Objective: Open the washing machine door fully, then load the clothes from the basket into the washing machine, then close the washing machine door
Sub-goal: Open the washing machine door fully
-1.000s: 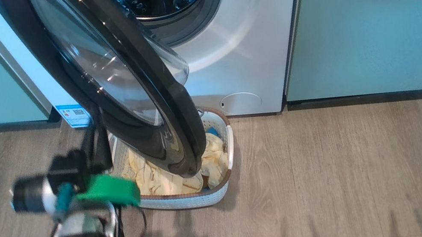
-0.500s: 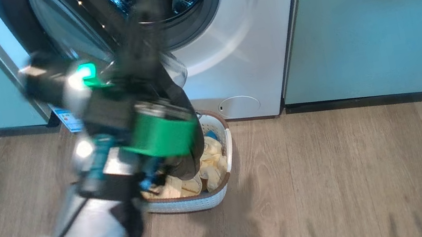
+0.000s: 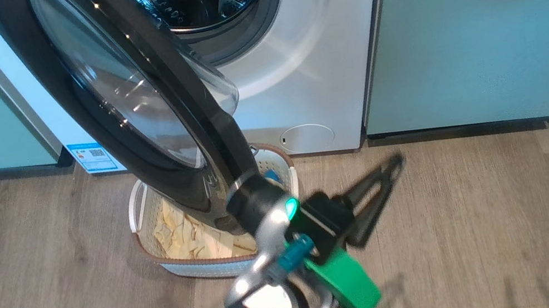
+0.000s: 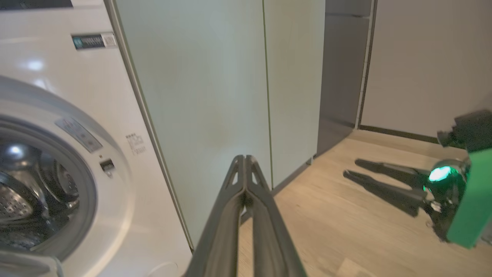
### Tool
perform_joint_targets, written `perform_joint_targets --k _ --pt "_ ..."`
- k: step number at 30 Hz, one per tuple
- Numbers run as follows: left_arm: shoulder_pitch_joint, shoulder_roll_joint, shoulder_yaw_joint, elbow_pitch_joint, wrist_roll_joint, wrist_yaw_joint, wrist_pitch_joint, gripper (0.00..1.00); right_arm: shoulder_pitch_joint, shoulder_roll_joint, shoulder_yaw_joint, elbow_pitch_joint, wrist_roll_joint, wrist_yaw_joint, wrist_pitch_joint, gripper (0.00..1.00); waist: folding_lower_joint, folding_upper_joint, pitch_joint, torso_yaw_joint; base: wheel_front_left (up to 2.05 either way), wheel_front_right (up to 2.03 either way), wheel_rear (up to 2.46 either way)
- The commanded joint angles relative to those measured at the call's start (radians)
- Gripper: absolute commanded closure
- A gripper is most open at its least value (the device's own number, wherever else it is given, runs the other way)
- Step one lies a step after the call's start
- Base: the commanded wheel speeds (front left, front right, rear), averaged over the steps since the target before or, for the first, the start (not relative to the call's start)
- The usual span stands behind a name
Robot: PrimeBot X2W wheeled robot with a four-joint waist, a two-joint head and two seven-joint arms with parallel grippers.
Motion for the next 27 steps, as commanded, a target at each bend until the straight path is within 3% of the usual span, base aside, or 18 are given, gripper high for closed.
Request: perform_joint_targets --k 1,10,27 --pt "-0.018 0.003 0.022 -0.013 -0.006 0.0 0.006 1.0 -0.026 -0.013 0.023 -0.027 0.005 0.001 -0.01 0.0 0.0 0.0 0.0 0.0 0.0 0.0 0.0" --pt "0.038 0.002 -0.015 0.124 -0.018 0.037 -0.016 1.0 -0.032 -0.013 0.026 -0.021 0.004 0.001 -0.01 0.0 0.0 0.0 0.004 0.003 0.0 0.0 0.0" --pt "-0.056 0.031 0.088 0.279 -0.05 0.086 -0.053 1.0 -0.038 -0.013 0.026 -0.018 0.011 0.001 -0.01 0.0 0.0 0.0 0.008 -0.007 0.0 0.0 0.0"
